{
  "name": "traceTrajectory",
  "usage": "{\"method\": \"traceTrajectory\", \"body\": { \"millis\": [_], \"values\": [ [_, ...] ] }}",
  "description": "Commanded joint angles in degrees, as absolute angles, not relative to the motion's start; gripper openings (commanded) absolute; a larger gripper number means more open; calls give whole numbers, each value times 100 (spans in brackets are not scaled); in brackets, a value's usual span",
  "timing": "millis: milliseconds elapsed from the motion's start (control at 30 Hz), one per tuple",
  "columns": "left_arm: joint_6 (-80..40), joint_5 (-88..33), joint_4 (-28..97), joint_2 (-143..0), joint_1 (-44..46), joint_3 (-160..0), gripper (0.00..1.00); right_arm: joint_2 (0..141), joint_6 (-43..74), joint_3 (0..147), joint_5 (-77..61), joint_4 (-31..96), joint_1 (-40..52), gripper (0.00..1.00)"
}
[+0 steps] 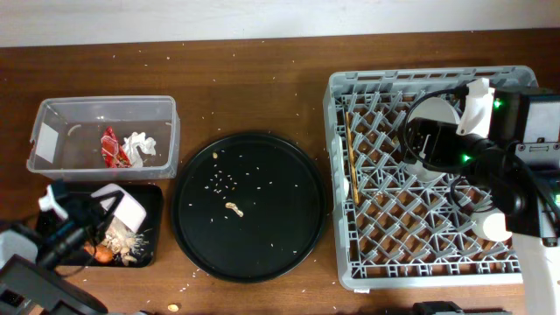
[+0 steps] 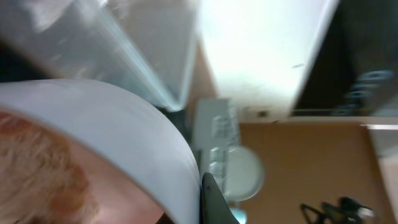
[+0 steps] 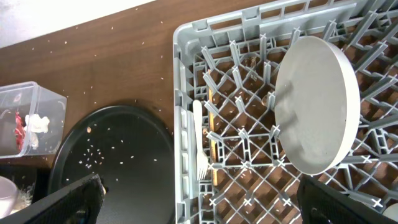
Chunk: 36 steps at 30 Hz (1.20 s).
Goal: Sort waste into correct bins and load items into the dishwasher rack
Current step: 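Grasp the food bowl with the left gripper and tip scraps onto black tray, then carry the emptied bowl to the rack and place it with the left gripper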
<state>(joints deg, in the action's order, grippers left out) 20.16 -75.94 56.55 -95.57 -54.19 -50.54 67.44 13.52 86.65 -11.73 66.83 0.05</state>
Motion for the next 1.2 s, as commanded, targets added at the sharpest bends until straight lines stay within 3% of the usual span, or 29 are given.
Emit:
{"method": "traceTrajectory", "body": {
  "millis": [0, 233, 333, 400, 467, 533, 600, 667, 767, 833, 967, 1067, 1167],
  "values": [
    [3164, -9021, 6064, -9478, -5717, -4880, 0, 6711, 1387, 8680, -1203, 6670, 32, 99],
    [4908, -9019, 7708, -9472, -5717, -4880, 0, 6711, 1387, 8680, -1203, 6670, 32, 99],
    [6425, -8558, 8005, -9448, -5719, -4880, 0, 6711, 1387, 8680, -1203, 6670, 32, 99],
    [6410, -8554, 8335, -9456, -5638, -4880, 0, 6711, 1387, 8680, -1203, 6670, 32, 99],
    [7026, -7929, 8796, -9146, -4845, -5035, 0, 6711, 1385, 8680, -1203, 6670, 32, 99],
    [6956, -8119, 8936, -8648, -3811, -5605, 0, 6711, 1387, 8680, -1203, 6670, 32, 99],
    [5358, -8117, 8287, -8591, -2899, -6628, 0, 6711, 1385, 8680, -1203, 6670, 32, 99],
    [869, -7437, 5384, -8591, -1564, -7474, 0, 6711, 1387, 8680, -1203, 6670, 32, 99],
    [-2298, -5872, 2056, -8680, 436, -7522, 0, 6711, 1387, 8680, -1203, 6670, 32, 99],
    [-3505, -5256, -287, -9271, 1872, -7522, 5, 6711, 1387, 8680, -1203, 6670, 32, 99],
    [-4836, -5205, -2965, -10792, 3124, -7522, 6, 6711, 1387, 8680, -1203, 6670, 32, 99],
    [-5889, -5207, -4300, -11797, 3629, -7522, 5, 6711, 1387, 8680, -1203, 6670, 32, 99],
    [-6003, -5256, -4353, -12178, 3771, -7522, 6, 6711, 1387, 8680, -1203, 6670, 32, 99]
  ]
}}
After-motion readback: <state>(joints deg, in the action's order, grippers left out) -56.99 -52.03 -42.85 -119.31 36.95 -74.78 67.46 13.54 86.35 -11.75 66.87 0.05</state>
